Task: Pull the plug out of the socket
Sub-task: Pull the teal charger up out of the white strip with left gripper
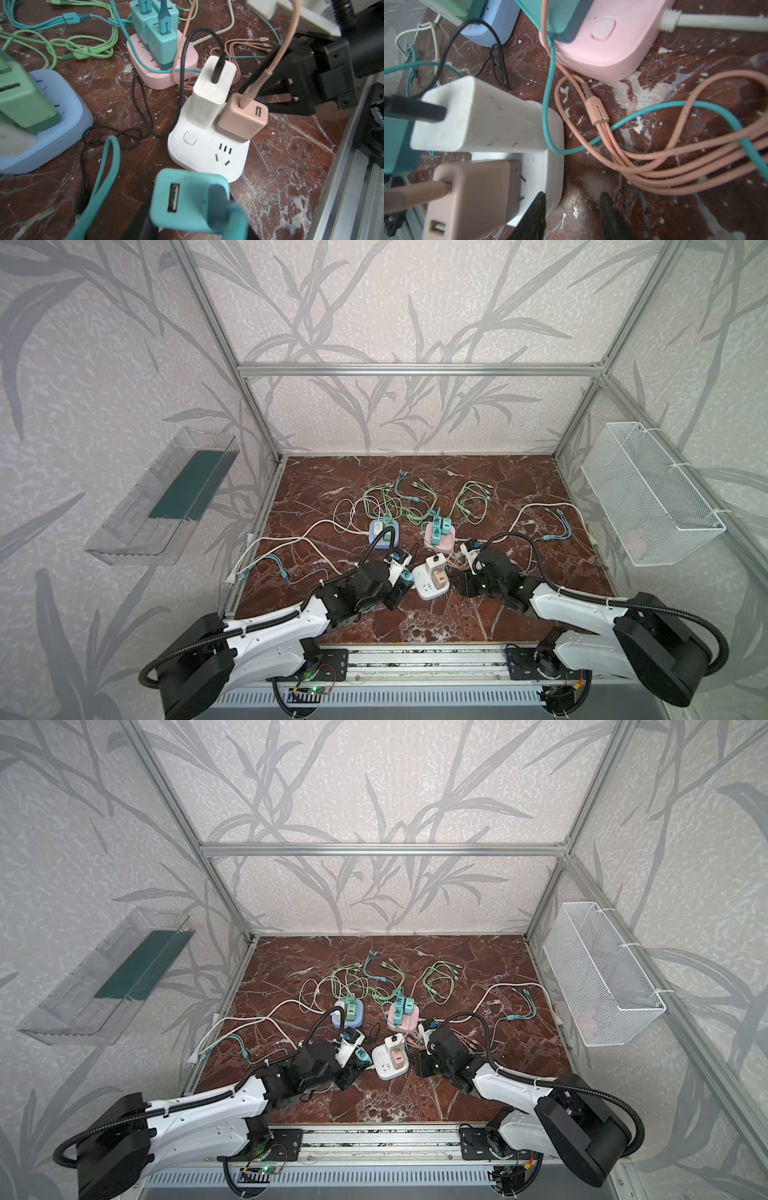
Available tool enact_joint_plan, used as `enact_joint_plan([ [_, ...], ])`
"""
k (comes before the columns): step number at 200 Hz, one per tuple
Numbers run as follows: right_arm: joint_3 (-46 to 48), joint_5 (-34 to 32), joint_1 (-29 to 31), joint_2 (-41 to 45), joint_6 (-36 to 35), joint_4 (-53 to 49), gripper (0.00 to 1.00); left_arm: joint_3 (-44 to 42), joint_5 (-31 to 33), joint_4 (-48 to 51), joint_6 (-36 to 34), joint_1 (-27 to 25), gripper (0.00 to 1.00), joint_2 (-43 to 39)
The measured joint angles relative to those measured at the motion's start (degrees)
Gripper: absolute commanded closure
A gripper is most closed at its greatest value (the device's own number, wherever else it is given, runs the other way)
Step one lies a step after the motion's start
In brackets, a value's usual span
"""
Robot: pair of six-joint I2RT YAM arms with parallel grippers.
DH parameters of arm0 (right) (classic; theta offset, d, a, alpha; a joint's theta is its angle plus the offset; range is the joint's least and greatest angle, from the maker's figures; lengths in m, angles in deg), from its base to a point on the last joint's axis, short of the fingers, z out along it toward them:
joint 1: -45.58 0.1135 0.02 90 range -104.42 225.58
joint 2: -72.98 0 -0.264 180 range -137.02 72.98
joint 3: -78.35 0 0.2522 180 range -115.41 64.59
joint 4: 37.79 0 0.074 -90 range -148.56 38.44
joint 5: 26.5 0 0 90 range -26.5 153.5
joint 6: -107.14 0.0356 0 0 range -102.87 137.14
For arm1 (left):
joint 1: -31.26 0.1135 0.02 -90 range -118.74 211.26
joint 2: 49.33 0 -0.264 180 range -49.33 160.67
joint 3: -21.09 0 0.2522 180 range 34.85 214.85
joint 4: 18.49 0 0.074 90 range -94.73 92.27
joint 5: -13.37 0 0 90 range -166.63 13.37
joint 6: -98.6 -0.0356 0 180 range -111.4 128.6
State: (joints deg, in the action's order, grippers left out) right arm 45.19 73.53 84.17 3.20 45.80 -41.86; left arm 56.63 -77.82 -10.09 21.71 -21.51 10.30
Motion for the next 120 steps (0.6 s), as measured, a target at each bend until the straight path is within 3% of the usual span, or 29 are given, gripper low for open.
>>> enact_joint_plan([
  [120,0.5,-2.1,0.7,5.6,-1.5,-5.1,0.54,1.3,7.8,12.6,7.2,0.0,0.88,0.1],
])
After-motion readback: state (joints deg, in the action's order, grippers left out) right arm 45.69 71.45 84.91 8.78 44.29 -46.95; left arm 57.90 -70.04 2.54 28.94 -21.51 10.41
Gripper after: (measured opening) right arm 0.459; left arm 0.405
